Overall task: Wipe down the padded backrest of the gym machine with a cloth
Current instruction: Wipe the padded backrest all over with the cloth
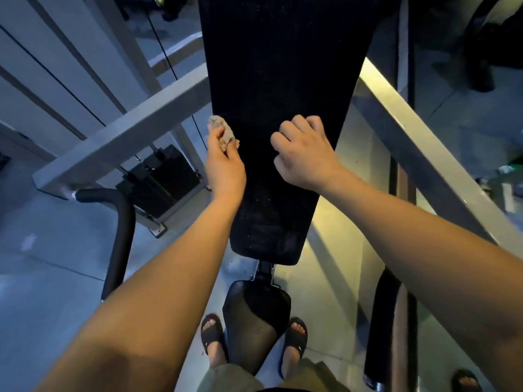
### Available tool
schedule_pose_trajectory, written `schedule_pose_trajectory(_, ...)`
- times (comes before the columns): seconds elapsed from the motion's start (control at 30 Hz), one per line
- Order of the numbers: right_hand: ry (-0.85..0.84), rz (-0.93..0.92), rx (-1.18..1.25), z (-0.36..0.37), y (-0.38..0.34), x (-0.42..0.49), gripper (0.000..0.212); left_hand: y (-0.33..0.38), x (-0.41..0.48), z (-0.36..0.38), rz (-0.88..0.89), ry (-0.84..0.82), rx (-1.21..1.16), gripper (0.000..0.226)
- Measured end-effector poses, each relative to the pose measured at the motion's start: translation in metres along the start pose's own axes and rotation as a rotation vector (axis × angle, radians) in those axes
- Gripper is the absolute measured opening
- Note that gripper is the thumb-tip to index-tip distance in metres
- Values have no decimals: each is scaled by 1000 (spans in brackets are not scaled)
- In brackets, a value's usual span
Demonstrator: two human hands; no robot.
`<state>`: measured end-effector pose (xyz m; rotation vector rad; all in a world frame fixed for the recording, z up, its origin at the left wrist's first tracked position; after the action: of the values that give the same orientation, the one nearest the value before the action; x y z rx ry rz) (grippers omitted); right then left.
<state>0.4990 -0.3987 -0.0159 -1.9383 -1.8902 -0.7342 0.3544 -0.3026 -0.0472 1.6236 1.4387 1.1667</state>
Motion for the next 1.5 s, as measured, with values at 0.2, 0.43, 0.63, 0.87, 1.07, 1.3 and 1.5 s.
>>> schedule_pose_trajectory(0.2,-128,185,45,-5,16,-52,13,-14,-50,29,35,-174,226,35)
schedule_pose_trajectory(0.43,-207,318,229,-9,9,-43,22,-9,-51,6,-223,-339,-44,10)
schedule_pose_trajectory(0.63,-208,326,620,-14,-21,-21,63,31,-28,-26,-420,-552,-418,25)
schedule_pose_trajectory(0.87,153,322,489,-21,-27,20,27,50,-8,-61,-494,-647,-554,34)
schedule_pose_trajectory(1.07,382,204,53,-32,-1,87,26,37,9,-74,-459,-355,-252,30)
schedule_pose_trajectory(1.3,128,0,41,13,-15,52,33,27,17,-70,-103,-405,140,33)
schedule_pose_trajectory(1.5,147,-12,-2,-18,-2,64,42,37,20,-71,50,-510,232,46)
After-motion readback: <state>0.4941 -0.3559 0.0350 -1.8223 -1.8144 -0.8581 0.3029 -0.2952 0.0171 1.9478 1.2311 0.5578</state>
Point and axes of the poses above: each hand's wrist, its own x-axis towards the middle knuckle, its own z-axis out of the palm, y = z × x, the point moved 1 cm from there along x, towards the middle knuckle, and after that the axes turned 10 degrees about y, right-handed, at the moved point
